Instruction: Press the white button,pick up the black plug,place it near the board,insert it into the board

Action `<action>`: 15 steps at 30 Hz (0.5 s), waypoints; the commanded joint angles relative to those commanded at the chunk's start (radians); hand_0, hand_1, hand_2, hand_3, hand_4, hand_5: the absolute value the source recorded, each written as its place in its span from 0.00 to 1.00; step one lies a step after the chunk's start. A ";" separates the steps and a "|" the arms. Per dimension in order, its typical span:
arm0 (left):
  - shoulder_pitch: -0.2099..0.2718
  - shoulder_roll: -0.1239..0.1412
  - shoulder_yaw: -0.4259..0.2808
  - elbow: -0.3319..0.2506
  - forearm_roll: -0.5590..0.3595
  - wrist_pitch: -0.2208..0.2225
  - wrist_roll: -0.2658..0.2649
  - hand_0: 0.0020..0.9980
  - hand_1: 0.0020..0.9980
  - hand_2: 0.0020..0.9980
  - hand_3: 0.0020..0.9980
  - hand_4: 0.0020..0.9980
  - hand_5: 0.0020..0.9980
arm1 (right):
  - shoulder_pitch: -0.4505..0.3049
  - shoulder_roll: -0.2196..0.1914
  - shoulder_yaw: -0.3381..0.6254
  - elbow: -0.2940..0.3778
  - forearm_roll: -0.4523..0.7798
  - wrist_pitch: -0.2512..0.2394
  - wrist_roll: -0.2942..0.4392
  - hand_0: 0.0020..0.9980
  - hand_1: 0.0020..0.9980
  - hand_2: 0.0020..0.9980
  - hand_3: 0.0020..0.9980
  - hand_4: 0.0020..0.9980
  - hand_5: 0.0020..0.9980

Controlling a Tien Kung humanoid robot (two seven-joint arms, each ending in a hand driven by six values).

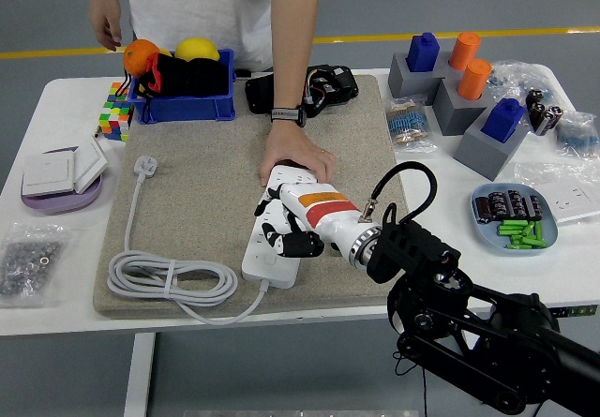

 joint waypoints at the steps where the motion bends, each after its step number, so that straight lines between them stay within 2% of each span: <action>1: 0.000 0.000 0.001 0.000 -0.002 0.000 0.000 0.63 0.63 0.64 0.69 0.58 0.38 | -0.011 -0.007 0.013 -0.010 -0.004 -0.010 0.023 0.27 0.16 0.23 0.66 0.63 0.28; 4: 0.000 -0.001 -0.003 0.000 0.000 0.000 0.000 0.63 0.63 0.64 0.69 0.58 0.38 | -0.039 -0.020 0.045 -0.037 -0.018 -0.033 0.085 0.27 0.16 0.23 0.66 0.63 0.28; 5: 0.000 -0.001 -0.004 0.000 0.001 0.001 0.000 0.63 0.63 0.64 0.69 0.58 0.38 | -0.052 -0.025 0.061 -0.046 -0.019 -0.050 0.114 0.70 0.64 0.59 0.80 0.87 0.31; 10: 0.002 -0.003 -0.007 0.000 0.002 0.001 0.000 0.63 0.63 0.64 0.69 0.58 0.38 | -0.093 -0.037 0.129 -0.057 -0.013 -0.119 0.226 0.70 0.64 0.59 0.80 0.87 0.31; 11: 0.002 -0.003 -0.007 0.000 0.002 0.001 0.000 0.63 0.63 0.64 0.69 0.58 0.38 | -0.098 -0.039 0.138 -0.057 -0.014 -0.121 0.232 0.96 0.94 0.92 0.98 1.00 0.54; 15: -0.001 -0.004 -0.003 0.000 -0.002 0.001 -0.001 0.63 0.63 0.64 0.69 0.58 0.38 | -0.118 -0.049 0.182 -0.075 -0.018 -0.093 0.228 0.96 0.94 0.92 0.98 1.00 0.54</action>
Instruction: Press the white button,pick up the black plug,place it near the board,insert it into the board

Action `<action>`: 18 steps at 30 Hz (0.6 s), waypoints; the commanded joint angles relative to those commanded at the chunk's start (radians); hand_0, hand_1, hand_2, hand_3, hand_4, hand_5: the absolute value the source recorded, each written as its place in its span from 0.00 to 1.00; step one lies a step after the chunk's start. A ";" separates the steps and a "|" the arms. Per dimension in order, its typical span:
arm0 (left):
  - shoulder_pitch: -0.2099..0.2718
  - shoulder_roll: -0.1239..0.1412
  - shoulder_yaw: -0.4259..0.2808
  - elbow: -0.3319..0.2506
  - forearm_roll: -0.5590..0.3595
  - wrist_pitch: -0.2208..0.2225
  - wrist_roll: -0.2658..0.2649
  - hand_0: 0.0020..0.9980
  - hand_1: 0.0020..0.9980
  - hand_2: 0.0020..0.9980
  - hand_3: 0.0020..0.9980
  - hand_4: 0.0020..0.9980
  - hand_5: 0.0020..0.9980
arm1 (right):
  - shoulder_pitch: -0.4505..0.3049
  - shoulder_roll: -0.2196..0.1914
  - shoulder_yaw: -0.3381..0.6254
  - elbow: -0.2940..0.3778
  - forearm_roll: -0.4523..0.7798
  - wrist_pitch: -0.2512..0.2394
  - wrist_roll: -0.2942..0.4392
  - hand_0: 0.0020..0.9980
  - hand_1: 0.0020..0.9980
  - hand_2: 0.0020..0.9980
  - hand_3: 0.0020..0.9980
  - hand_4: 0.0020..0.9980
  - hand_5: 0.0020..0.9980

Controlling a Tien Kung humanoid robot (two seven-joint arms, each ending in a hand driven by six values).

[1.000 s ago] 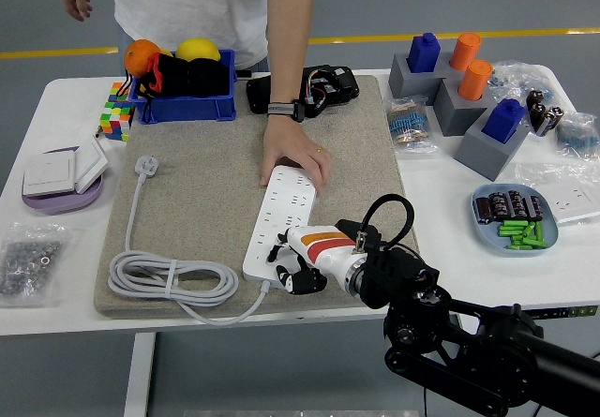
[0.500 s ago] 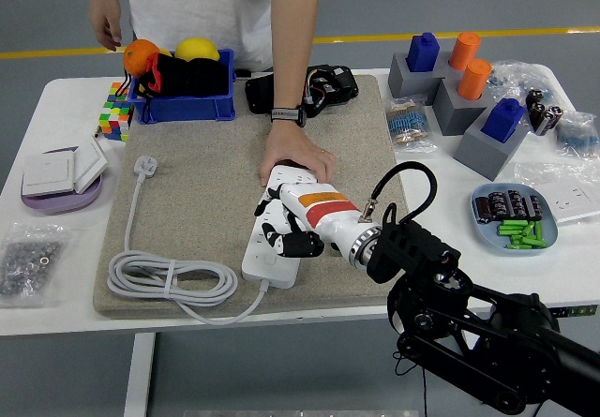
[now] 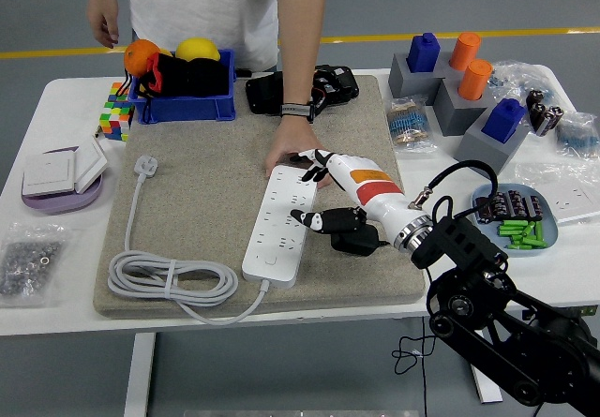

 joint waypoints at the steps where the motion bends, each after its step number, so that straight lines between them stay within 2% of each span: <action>1: -0.001 0.000 0.005 0.000 -0.005 0.000 -0.001 0.63 0.63 0.64 0.69 0.58 0.38 | -0.009 -0.004 0.010 -0.011 0.009 0.017 -0.005 0.96 0.94 0.92 0.98 1.00 0.54; 2: -0.001 0.000 0.006 0.000 -0.007 0.000 -0.001 0.63 0.63 0.64 0.69 0.58 0.38 | -0.015 -0.007 0.015 -0.020 0.016 0.030 -0.010 1.00 1.00 0.99 1.00 1.00 0.60; 6: -0.001 0.000 0.002 0.000 -0.004 0.001 -0.001 0.63 0.63 0.64 0.69 0.58 0.38 | -0.041 -0.018 0.027 -0.061 0.034 0.072 -0.031 1.00 1.00 0.99 1.00 1.00 0.60; 10: 0.001 -0.001 -0.007 0.000 0.005 0.000 0.001 0.63 0.63 0.64 0.69 0.58 0.38 | -0.058 -0.023 0.020 -0.096 0.026 0.035 -0.010 1.00 1.00 1.00 1.00 1.00 0.62; 13: 0.000 -0.001 -0.005 0.000 0.004 0.000 0.001 0.63 0.63 0.64 0.69 0.58 0.38 | -0.065 -0.026 0.014 -0.130 0.034 -0.020 0.071 1.00 1.00 1.00 1.00 1.00 0.62; 14: 0.000 -0.001 -0.003 0.000 0.001 0.000 0.000 0.63 0.63 0.64 0.69 0.58 0.38 | -0.067 -0.026 0.012 -0.139 0.038 -0.030 0.090 0.93 0.91 0.90 0.97 1.00 0.37; 16: -0.001 -0.001 0.000 0.000 -0.001 0.000 -0.001 0.63 0.63 0.64 0.69 0.58 0.38 | -0.071 -0.028 0.009 -0.158 0.039 -0.038 0.118 0.93 0.91 0.90 0.97 1.00 0.37; 18: -0.001 -0.002 0.002 0.000 -0.004 0.000 -0.001 0.63 0.63 0.64 0.69 0.58 0.38 | -0.075 -0.030 0.005 -0.169 0.040 -0.029 0.117 0.93 0.91 0.90 0.97 1.00 0.37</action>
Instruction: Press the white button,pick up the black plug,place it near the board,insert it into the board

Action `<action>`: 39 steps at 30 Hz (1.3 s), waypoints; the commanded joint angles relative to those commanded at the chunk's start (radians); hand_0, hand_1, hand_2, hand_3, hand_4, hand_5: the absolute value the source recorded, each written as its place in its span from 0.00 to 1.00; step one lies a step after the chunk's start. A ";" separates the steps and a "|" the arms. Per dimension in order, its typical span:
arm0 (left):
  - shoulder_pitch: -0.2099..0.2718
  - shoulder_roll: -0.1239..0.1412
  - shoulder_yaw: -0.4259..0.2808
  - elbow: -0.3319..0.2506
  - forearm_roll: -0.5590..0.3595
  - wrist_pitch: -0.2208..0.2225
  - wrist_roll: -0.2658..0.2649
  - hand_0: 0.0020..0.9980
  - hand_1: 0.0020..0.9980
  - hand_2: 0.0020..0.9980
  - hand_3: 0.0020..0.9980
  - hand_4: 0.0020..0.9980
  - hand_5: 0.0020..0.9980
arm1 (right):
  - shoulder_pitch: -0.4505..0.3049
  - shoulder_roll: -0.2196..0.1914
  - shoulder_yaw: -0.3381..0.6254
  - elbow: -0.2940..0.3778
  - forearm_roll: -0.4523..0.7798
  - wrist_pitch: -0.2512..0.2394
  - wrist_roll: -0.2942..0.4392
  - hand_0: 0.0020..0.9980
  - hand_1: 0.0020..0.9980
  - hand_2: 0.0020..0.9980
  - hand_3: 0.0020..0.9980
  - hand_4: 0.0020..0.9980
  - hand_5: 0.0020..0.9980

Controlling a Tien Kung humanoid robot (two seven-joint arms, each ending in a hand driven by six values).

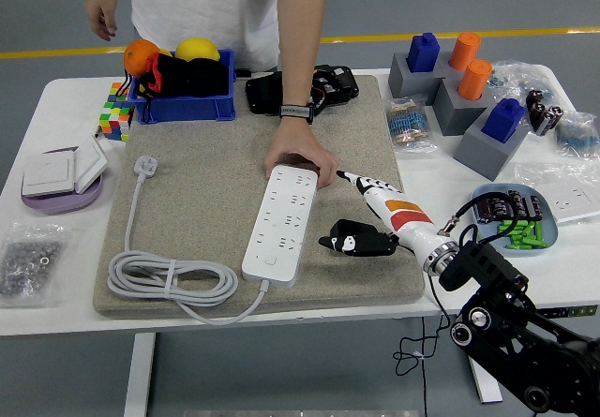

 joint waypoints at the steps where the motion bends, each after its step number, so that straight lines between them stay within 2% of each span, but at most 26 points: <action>1: 0.000 0.000 0.001 0.000 -0.002 0.000 0.000 0.63 0.63 0.64 0.69 0.58 0.38 | -0.001 -0.001 -0.001 -0.004 0.000 0.004 -0.001 0.93 0.91 0.90 0.97 1.00 0.37; 2: 0.000 -0.001 0.003 0.000 -0.003 0.000 0.000 0.63 0.63 0.64 0.69 0.58 0.38 | -0.005 -0.002 -0.003 -0.010 -0.001 0.010 -0.003 0.90 0.87 0.85 0.92 1.00 0.31; 7: 0.002 -0.001 -0.006 0.000 0.006 0.000 0.001 0.63 0.63 0.64 0.69 0.58 0.38 | -0.013 -0.005 -0.012 -0.036 -0.002 0.006 0.010 0.90 0.87 0.85 0.92 1.00 0.31; 8: 0.002 -0.001 -0.005 0.000 0.006 -0.001 0.001 0.63 0.63 0.64 0.69 0.58 0.37 | -0.013 -0.005 -0.013 -0.043 -0.001 -0.002 0.018 0.82 0.79 0.79 0.84 1.00 0.22; 13: 0.000 0.000 -0.002 0.000 0.003 0.000 0.000 0.63 0.63 0.64 0.69 0.58 0.37 | -0.015 -0.005 -0.017 -0.076 0.015 -0.044 0.068 0.82 0.79 0.79 0.84 1.00 0.22; 14: -0.001 0.000 0.000 0.000 0.002 0.000 0.000 0.63 0.63 0.64 0.69 0.58 0.38 | -0.016 -0.006 -0.018 -0.081 0.023 -0.053 0.079 0.75 0.71 0.72 0.74 1.00 0.11; 19: 0.000 -0.001 0.002 0.000 0.000 -0.001 0.000 0.63 0.63 0.64 0.69 0.58 0.38 | -0.018 -0.005 -0.022 -0.092 0.039 -0.076 0.105 0.75 0.71 0.72 0.74 1.00 0.11; 20: 0.001 -0.001 0.001 0.000 0.001 -0.001 0.000 0.63 0.63 0.64 0.69 0.58 0.38 | -0.019 -0.005 -0.023 -0.093 0.044 -0.078 0.108 0.62 0.65 0.67 0.65 0.98 0.11; 25: 0.001 -0.001 -0.003 0.000 0.005 -0.001 0.001 0.63 0.63 0.64 0.69 0.58 0.38 | -0.018 -0.005 -0.027 -0.098 0.060 -0.078 0.117 0.62 0.65 0.67 0.65 0.98 0.11; 26: 0.001 -0.001 -0.003 0.000 0.005 -0.001 0.001 0.63 0.63 0.64 0.69 0.58 0.38 | -0.017 -0.005 -0.028 -0.098 0.061 -0.078 0.119 0.56 0.61 0.63 0.63 0.97 0.11; 37: 0.001 -0.001 -0.003 0.000 0.005 -0.001 0.001 0.63 0.63 0.64 0.69 0.58 0.38 | -0.013 -0.004 -0.034 -0.106 0.085 -0.105 0.156 0.54 0.59 0.61 0.63 0.95 0.11; 38: 0.001 -0.001 -0.004 0.000 0.006 -0.001 0.001 0.63 0.63 0.64 0.69 0.58 0.38 | -0.013 -0.004 -0.034 -0.106 0.087 -0.112 0.162 0.53 0.57 0.61 0.63 0.91 0.12; 39: 0.001 -0.001 -0.003 0.000 0.005 0.000 0.001 0.63 0.63 0.64 0.69 0.58 0.38 | -0.012 -0.004 -0.034 -0.107 0.087 -0.120 0.167 0.53 0.57 0.61 0.63 0.91 0.12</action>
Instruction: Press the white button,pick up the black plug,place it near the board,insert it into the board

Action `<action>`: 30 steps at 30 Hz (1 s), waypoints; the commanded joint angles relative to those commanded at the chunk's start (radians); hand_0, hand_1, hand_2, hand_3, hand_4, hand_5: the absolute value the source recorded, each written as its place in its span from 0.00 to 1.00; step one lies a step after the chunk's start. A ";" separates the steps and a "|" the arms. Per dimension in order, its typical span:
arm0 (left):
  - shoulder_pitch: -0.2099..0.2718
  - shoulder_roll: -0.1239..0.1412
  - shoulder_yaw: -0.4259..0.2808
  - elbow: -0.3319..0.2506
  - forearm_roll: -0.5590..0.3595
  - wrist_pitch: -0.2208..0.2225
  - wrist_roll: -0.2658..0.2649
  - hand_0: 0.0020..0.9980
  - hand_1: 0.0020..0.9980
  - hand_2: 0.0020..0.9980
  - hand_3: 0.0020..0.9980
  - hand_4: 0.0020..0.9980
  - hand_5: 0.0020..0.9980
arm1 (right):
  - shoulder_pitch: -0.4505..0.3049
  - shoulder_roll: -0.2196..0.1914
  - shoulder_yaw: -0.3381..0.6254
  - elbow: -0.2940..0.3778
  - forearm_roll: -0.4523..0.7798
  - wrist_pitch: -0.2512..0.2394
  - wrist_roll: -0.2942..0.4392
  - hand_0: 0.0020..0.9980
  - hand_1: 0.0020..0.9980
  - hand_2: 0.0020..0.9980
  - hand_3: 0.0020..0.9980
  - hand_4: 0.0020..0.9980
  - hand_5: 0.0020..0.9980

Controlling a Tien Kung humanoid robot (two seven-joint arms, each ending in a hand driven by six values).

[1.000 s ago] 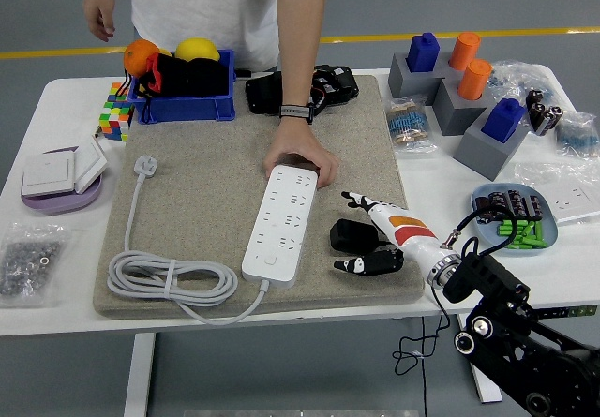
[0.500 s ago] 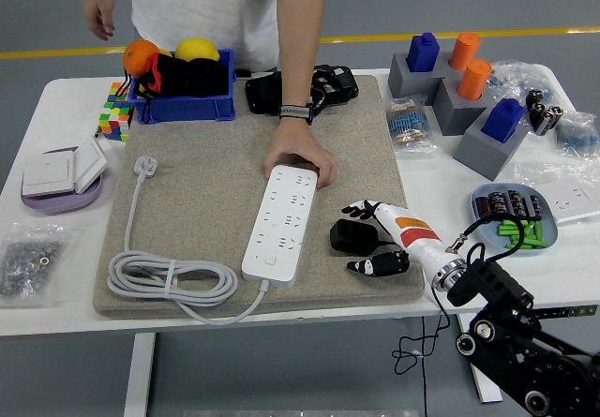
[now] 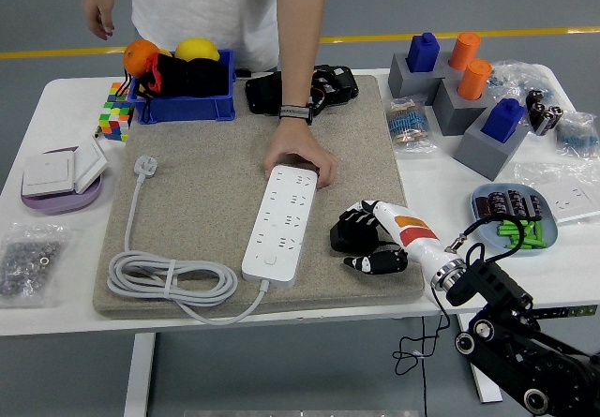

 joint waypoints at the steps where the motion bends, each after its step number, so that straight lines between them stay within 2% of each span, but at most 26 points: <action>1: 0.000 0.000 0.001 0.000 0.000 0.000 0.000 0.63 0.63 0.64 0.69 0.58 0.38 | 0.000 0.000 0.000 0.000 0.000 -0.007 0.005 0.53 0.57 0.61 0.63 0.91 0.12; 4: -0.001 0.000 0.001 0.000 -0.001 0.000 0.000 0.63 0.63 0.64 0.69 0.58 0.38 | 0.001 0.000 -0.003 -0.002 -0.002 -0.014 0.009 0.53 0.57 0.61 0.63 0.91 0.12; 5: -0.001 -0.001 0.002 0.000 -0.001 0.000 0.000 0.63 0.63 0.64 0.69 0.58 0.38 | 0.001 0.000 -0.004 -0.003 -0.001 -0.014 0.010 0.50 0.54 0.59 0.62 0.86 0.09; 16: 0.000 -0.001 0.002 0.000 -0.002 0.000 0.000 0.63 0.63 0.64 0.69 0.58 0.38 | 0.000 -0.001 -0.010 -0.006 0.003 -0.019 0.026 0.50 0.54 0.58 0.62 0.88 0.09; 17: 0.000 -0.001 0.002 0.000 -0.002 0.000 0.000 0.62 0.63 0.64 0.69 0.58 0.38 | 0.000 0.000 -0.010 -0.006 0.003 -0.020 0.026 0.49 0.53 0.58 0.57 0.87 0.07; 28: -0.002 -0.001 0.001 0.000 -0.001 0.000 -0.001 0.63 0.63 0.64 0.69 0.58 0.38 | 0.002 -0.003 -0.007 -0.003 -0.005 -0.020 0.019 0.49 0.53 0.58 0.56 0.88 0.08; 30: -0.002 -0.002 0.001 0.000 -0.001 0.000 -0.001 0.63 0.63 0.64 0.69 0.58 0.38 | 0.000 -0.003 -0.007 -0.001 -0.006 -0.020 0.019 0.48 0.53 0.58 0.53 0.87 0.07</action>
